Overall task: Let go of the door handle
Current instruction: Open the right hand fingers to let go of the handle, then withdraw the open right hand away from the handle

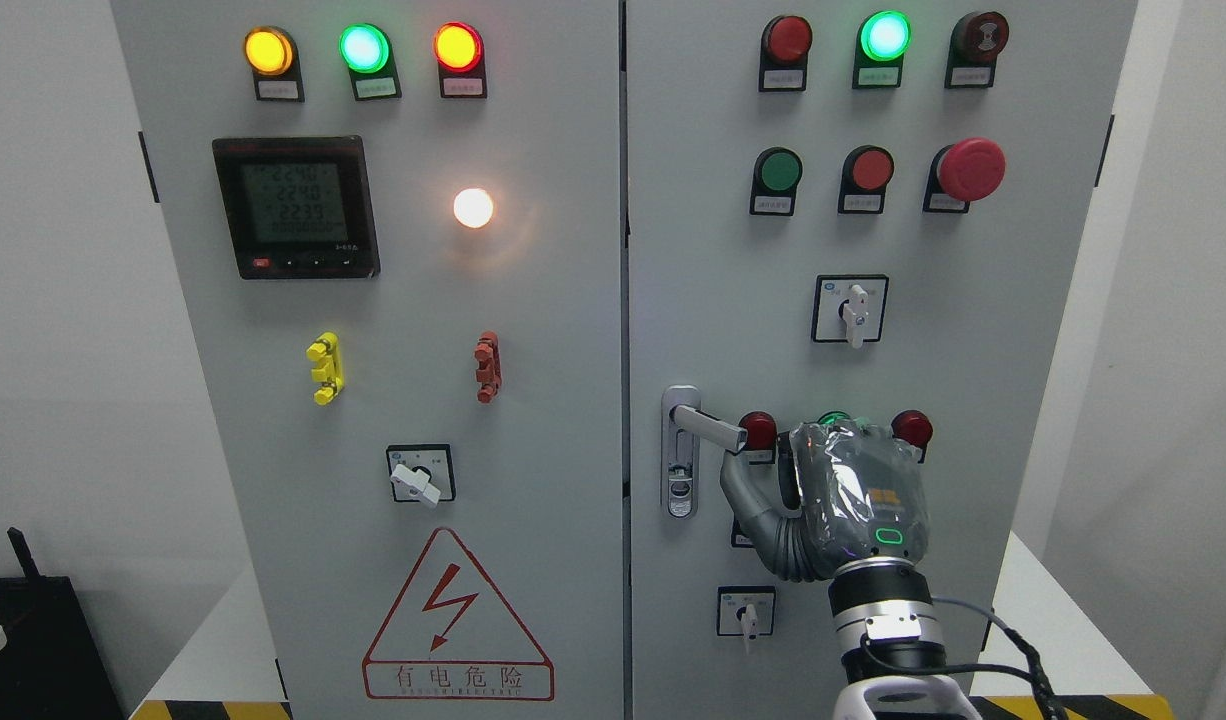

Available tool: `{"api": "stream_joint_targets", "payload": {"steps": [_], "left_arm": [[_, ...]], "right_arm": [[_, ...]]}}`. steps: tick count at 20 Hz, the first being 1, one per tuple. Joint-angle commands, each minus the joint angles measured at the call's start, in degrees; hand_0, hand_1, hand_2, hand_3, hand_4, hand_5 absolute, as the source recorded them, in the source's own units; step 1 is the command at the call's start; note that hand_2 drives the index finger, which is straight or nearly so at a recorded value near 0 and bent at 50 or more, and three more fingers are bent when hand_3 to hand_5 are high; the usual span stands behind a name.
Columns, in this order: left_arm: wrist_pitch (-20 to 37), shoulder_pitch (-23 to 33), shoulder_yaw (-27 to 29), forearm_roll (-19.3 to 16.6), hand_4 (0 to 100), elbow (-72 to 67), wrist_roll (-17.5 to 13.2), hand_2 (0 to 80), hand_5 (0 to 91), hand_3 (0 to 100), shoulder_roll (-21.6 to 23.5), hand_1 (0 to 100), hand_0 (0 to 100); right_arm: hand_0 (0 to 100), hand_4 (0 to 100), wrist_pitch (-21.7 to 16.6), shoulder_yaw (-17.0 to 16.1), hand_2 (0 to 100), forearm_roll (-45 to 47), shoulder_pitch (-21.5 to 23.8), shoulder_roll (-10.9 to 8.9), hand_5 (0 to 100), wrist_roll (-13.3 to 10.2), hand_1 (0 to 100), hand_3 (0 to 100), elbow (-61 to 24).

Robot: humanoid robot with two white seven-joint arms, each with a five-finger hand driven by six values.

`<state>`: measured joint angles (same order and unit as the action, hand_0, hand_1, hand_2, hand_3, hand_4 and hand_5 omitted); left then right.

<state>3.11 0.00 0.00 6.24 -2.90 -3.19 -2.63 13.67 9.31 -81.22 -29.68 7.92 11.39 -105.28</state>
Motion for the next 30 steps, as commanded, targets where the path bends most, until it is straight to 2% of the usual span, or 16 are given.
{"api": "stream_joint_targets", "payload": {"steps": [1,7,13,17,18,19,20,21,22,23,24,25,26,27,28,30], "left_arm": [[0.0,-1.5,1.0,0.0,0,0.0,0.0,0.0,0.0,0,0.1,39,12],[0.0,-1.5,1.0,0.0,0,0.0,0.0,0.0,0.0,0,0.0,39,12],[0.0,-1.5,1.0,0.0,0,0.0,0.0,0.0,0.0,0,0.0,39,12],[0.0,-1.5,1.0,0.0,0,0.0,0.0,0.0,0.0,0,0.0,39,12],[0.0,-1.5,1.0,0.0,0,0.0,0.0,0.0,0.0,0,0.0,39,12],[0.0,-1.5,1.0,0.0,0,0.0,0.0,0.0,0.0,0,0.0,39,12],[0.0,-1.5,1.0,0.0,0,0.0,0.0,0.0,0.0,0,0.0,39,12],[0.0,-1.5,1.0,0.0,0,0.0,0.0,0.0,0.0,0,0.0,39,12],[0.0,-1.5,1.0,0.0,0,0.0,0.0,0.0,0.0,0,0.0,39,12],[0.0,-1.5,1.0,0.0,0,0.0,0.0,0.0,0.0,0,0.0,39,12],[0.0,-1.5,1.0,0.0,0,0.0,0.0,0.0,0.0,0,0.0,39,12],[0.0,-1.5,1.0,0.0,0,0.0,0.0,0.0,0.0,0,0.0,39,12],[0.0,-1.5,1.0,0.0,0,0.0,0.0,0.0,0.0,0,0.0,39,12],[0.0,-1.5,1.0,0.0,0,0.0,0.0,0.0,0.0,0,0.0,39,12],[0.0,-1.5,1.0,0.0,0,0.0,0.0,0.0,0.0,0,0.0,39,12],[0.0,-1.5,1.0,0.0,0,0.0,0.0,0.0,0.0,0,0.0,39,12]], "right_arm": [[53,90,0.0,-0.1,98,0.0,-0.1,-0.01,99,0.0,11,100,0.0],[53,90,-0.2,0.5,98,0.0,1.6,-0.09,99,-0.1,11,100,-1.6],[53,90,-2.3,0.8,98,-0.1,6.3,-0.53,99,-1.2,12,100,-5.8],[55,88,-3.7,0.2,95,-0.1,9.1,-4.74,99,-5.6,12,100,-9.5],[55,87,-3.8,0.1,89,-0.1,9.7,-6.06,97,-7.0,13,100,-10.4],[55,80,-3.7,-0.1,74,-0.1,10.3,-7.29,85,-8.6,13,94,-11.2],[54,78,-3.8,-0.8,69,0.0,10.8,-8.26,81,-10.1,14,91,-11.8],[53,68,-3.9,-1.7,55,0.1,11.3,-8.62,69,-11.5,15,78,-12.0],[53,54,-4.6,-2.7,39,1.1,11.9,-8.79,56,-12.7,13,65,-12.2],[53,49,-6.7,-3.8,33,3.3,12.4,-9.23,50,-13.5,12,60,-12.2],[51,37,-9.6,-5.6,24,6.3,13.0,-9.84,38,-13.9,10,45,-12.1],[50,18,-12.7,-7.4,13,9.2,13.5,-10.37,21,-13.9,8,27,-12.1],[50,12,-15.7,-9.0,9,11.3,14.2,-10.9,15,-13.8,7,19,-12.0],[48,0,-18.1,-10.8,1,12.3,14.8,-11.25,2,-13.8,5,8,-11.9],[48,0,-20.2,-12.5,0,12.5,15.3,-11.43,0,-13.7,3,0,-11.9],[47,0,-23.1,-15.3,0,12.8,16.8,-11.43,0,-13.6,1,0,-11.8]]}}
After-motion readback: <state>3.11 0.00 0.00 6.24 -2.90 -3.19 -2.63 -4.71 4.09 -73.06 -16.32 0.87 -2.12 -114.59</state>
